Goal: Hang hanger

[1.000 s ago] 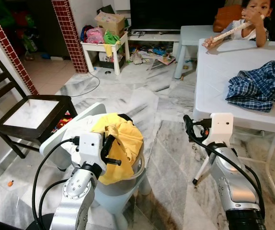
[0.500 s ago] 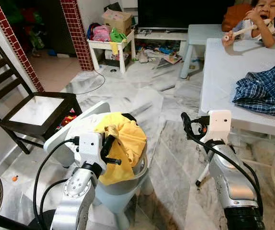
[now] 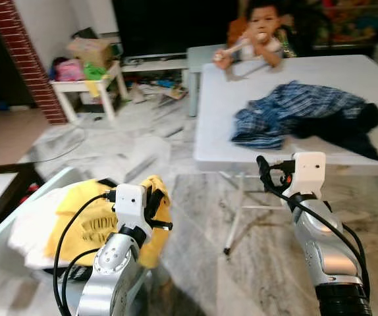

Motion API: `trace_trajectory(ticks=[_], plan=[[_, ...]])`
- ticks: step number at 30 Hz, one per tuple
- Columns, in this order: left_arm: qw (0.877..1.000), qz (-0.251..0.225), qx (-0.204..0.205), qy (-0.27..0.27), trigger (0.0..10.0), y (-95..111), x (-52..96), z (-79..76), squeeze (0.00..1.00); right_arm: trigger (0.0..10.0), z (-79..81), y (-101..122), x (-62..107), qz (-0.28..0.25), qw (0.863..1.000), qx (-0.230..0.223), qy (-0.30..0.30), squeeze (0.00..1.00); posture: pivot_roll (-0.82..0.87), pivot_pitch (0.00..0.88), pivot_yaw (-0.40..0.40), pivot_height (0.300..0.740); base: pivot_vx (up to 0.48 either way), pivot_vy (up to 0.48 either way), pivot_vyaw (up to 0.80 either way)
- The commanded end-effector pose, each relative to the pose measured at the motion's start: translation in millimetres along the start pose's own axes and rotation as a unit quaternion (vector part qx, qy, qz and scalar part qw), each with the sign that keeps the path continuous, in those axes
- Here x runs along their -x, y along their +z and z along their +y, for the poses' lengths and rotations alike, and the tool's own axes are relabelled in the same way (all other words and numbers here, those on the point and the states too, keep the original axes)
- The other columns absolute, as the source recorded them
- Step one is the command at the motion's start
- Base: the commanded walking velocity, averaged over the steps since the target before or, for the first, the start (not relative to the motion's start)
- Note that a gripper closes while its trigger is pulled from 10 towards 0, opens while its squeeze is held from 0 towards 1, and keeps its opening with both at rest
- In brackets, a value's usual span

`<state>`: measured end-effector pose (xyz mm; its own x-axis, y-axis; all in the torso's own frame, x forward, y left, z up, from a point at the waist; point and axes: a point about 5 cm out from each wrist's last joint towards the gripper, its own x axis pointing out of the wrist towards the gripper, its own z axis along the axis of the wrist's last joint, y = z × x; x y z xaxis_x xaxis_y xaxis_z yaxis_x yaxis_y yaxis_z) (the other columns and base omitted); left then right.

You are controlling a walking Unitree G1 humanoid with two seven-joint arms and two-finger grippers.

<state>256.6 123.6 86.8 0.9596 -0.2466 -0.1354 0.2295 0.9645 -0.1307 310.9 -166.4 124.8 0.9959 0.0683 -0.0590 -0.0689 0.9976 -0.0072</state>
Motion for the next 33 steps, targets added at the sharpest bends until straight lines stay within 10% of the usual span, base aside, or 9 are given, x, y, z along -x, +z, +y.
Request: trace_trajectory(ticks=[1, 20, 33], plan=[[1.0, -0.011, 0.0, -0.004, 10.0, 5.3, -2.1, -2.3, 0.0, 10.0, -1.7, 3.6, -0.4, -0.005, 1.0, 0.003, 0.002, 0.0, -0.08, 0.0, 0.077, 0.74, 0.277, -0.345, -0.8], [0.997, -0.02, 0.069, 0.022, 10.0, 6.0, -8.0, 0.0, 0.0, 10.0, -3.9, 4.9, -0.8, -0.001, 1.0, 0.012, 0.006, 0.0, -0.1, 0.0, 0.062, 0.74, 0.04, -0.017, -0.19], [0.995, -0.015, 0.09, 0.029, 10.0, 5.3, -10.6, 1.4, 0.0, 10.0, -3.7, 6.0, -2.6, -0.003, 1.0, 0.014, 0.008, 0.0, -0.1, 0.0, 0.058, 0.74, 0.0, 0.467, 0.0]])
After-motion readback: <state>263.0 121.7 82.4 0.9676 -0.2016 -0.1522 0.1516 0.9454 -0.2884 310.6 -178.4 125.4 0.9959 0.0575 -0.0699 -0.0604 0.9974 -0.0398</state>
